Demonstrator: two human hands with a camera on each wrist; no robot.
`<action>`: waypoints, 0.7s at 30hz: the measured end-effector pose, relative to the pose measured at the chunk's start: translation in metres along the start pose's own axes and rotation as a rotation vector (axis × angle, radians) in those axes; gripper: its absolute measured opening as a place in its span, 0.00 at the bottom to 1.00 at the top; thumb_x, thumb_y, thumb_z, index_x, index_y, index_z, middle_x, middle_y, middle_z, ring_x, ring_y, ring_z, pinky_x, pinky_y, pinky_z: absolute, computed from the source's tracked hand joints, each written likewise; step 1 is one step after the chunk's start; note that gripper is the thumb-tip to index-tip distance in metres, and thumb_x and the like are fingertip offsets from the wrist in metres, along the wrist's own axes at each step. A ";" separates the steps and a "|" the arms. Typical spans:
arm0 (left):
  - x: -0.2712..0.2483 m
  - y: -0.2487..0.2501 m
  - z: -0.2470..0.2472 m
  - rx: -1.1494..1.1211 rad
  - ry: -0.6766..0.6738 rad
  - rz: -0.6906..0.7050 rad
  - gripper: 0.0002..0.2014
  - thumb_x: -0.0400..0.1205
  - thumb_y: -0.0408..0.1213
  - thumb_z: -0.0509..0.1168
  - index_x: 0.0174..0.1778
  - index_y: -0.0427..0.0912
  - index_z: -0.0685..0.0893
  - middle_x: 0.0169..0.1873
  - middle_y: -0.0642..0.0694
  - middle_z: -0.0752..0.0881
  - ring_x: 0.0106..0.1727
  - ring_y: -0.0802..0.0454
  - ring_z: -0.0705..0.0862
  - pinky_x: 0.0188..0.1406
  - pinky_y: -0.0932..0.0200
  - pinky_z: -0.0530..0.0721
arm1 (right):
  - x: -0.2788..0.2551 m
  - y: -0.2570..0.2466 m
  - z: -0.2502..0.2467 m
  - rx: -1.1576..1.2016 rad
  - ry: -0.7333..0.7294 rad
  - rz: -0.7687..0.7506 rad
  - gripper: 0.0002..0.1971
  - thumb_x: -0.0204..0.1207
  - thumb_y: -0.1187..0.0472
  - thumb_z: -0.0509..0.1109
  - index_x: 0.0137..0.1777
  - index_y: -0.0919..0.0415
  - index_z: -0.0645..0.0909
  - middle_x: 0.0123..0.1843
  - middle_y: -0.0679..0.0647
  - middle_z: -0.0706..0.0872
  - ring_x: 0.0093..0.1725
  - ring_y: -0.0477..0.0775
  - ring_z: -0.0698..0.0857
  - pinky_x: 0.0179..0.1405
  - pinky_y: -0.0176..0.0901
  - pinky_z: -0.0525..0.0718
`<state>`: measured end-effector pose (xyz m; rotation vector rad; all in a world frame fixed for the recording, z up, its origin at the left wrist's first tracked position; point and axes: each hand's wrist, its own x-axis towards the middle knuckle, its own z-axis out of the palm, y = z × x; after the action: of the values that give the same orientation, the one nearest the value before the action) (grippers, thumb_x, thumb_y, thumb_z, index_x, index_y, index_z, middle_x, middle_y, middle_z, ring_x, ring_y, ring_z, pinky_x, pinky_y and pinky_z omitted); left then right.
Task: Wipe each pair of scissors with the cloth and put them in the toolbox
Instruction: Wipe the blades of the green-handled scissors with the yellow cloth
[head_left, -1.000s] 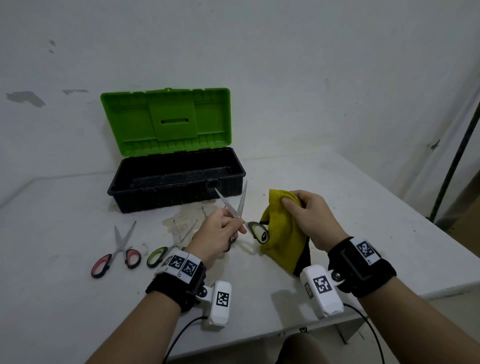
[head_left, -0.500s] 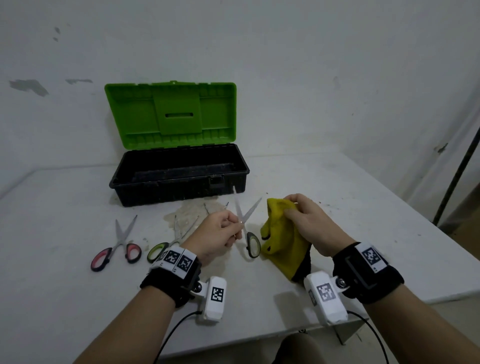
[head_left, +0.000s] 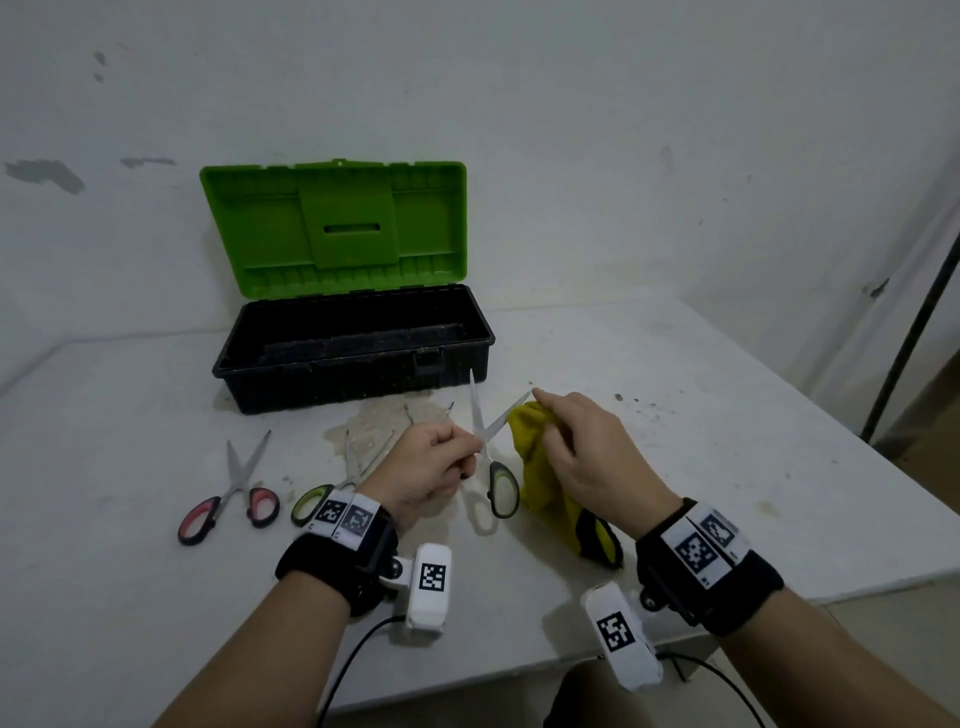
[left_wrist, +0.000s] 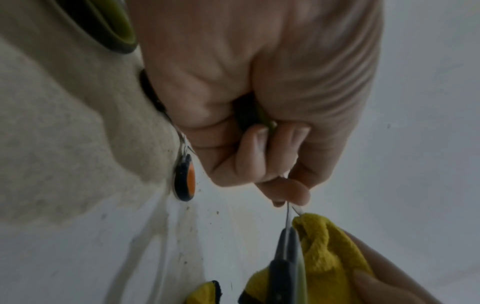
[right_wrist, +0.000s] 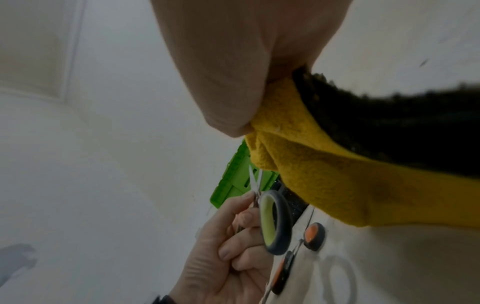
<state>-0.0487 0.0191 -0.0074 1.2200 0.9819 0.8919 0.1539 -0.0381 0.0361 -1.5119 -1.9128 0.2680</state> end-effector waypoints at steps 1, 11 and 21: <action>0.000 0.000 0.000 -0.008 0.000 -0.003 0.08 0.85 0.30 0.66 0.46 0.28 0.83 0.28 0.38 0.81 0.15 0.59 0.63 0.12 0.68 0.58 | -0.001 0.000 0.001 -0.031 0.010 -0.020 0.20 0.84 0.63 0.59 0.75 0.56 0.75 0.49 0.49 0.80 0.48 0.48 0.78 0.44 0.23 0.69; -0.002 0.001 0.012 0.087 -0.005 0.053 0.09 0.86 0.32 0.66 0.42 0.33 0.86 0.23 0.47 0.73 0.19 0.57 0.64 0.16 0.67 0.62 | -0.001 -0.011 0.008 -0.132 -0.041 -0.119 0.08 0.77 0.59 0.73 0.54 0.59 0.83 0.45 0.50 0.82 0.45 0.51 0.79 0.45 0.46 0.78; -0.003 -0.001 0.015 0.068 -0.060 0.040 0.10 0.87 0.31 0.64 0.40 0.35 0.81 0.21 0.50 0.70 0.18 0.59 0.62 0.15 0.67 0.60 | -0.004 -0.010 0.015 -0.126 -0.009 -0.136 0.09 0.77 0.62 0.71 0.56 0.56 0.85 0.55 0.56 0.80 0.51 0.60 0.82 0.50 0.54 0.83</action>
<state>-0.0355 0.0118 -0.0068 1.3209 0.9489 0.8539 0.1369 -0.0409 0.0290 -1.4537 -2.0630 0.0951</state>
